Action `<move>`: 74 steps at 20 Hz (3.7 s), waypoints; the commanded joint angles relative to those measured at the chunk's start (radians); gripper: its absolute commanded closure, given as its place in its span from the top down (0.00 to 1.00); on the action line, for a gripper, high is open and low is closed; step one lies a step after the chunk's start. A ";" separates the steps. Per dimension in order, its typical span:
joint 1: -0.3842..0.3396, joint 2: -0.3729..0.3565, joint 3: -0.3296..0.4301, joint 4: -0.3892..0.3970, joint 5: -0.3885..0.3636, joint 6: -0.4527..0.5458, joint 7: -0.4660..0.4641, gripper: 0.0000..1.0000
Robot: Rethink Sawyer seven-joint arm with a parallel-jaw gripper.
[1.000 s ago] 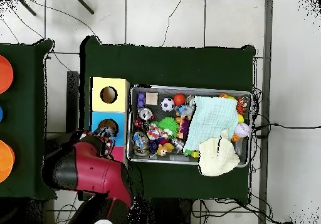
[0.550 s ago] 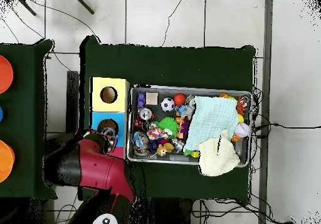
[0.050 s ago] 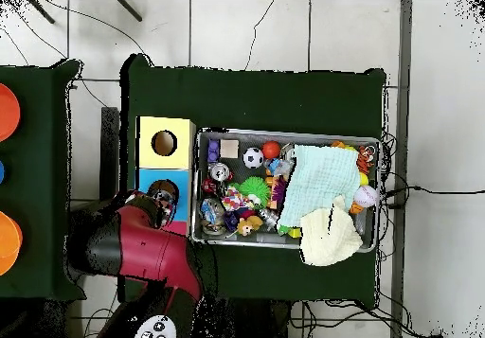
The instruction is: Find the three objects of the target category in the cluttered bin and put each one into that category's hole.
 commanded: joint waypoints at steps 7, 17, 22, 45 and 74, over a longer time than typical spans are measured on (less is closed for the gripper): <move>0.035 0.061 -0.001 -0.032 0.055 0.029 0.271 0.00; 0.032 0.037 -0.008 -0.017 0.051 0.015 0.252 1.00; 0.036 0.036 -0.010 -0.020 0.051 0.031 0.253 1.00; -0.279 -0.082 0.198 0.109 -0.075 -0.062 0.034 1.00; -0.706 0.014 0.481 0.036 -0.508 -0.124 -0.011 1.00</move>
